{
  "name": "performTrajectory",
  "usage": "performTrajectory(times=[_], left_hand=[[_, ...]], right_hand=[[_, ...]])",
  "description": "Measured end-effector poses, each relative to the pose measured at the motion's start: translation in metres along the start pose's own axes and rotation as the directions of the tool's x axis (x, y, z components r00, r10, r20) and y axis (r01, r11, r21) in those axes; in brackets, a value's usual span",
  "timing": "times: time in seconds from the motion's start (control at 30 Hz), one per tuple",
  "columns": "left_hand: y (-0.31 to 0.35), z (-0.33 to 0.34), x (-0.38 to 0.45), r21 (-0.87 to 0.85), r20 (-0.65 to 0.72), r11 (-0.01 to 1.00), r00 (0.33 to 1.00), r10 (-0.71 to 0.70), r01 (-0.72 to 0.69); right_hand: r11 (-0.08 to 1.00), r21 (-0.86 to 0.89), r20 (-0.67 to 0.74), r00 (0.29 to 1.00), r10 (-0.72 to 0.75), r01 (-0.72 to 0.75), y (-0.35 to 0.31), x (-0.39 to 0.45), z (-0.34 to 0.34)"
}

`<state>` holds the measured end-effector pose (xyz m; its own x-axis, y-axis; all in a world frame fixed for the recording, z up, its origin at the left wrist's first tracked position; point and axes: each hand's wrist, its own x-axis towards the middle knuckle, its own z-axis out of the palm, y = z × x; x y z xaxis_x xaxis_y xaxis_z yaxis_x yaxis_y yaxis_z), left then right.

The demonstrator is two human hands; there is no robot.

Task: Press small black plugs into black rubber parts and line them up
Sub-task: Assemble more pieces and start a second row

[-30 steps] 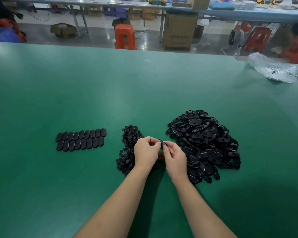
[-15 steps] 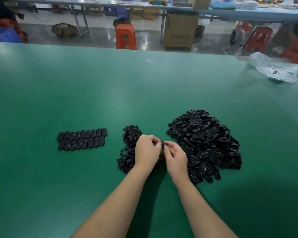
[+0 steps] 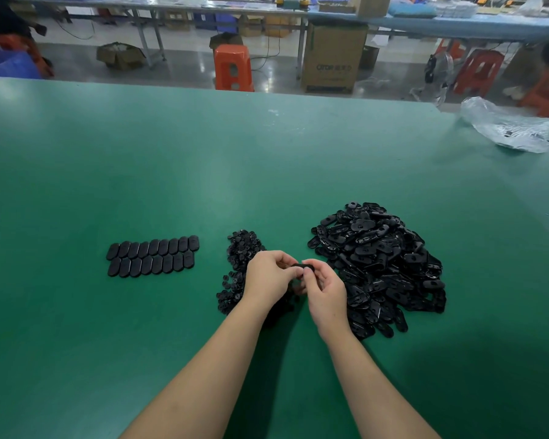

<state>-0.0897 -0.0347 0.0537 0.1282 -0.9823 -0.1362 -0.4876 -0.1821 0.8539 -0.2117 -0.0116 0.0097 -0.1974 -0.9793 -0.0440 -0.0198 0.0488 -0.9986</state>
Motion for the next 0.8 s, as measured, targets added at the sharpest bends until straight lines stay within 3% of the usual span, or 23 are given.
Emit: performTrajectory(times=[0.4, 0.8], left_hand=[[-0.0010, 0.0050, -0.0026, -0.031, 0.016, 0.999, 1.000, -0.020, 0.021], [0.0055, 0.0075, -0.0057, 0.099, -0.024, 0.995, 0.999, -0.031, 0.033]], right_hand=[[0.999, -0.047, -0.011, 1.000, -0.026, 0.025, 0.0036, 0.0017, 0.0000], [0.995, -0.101, -0.028, 1.000, -0.015, 0.012, 0.0046, 0.0036, -0.0005]])
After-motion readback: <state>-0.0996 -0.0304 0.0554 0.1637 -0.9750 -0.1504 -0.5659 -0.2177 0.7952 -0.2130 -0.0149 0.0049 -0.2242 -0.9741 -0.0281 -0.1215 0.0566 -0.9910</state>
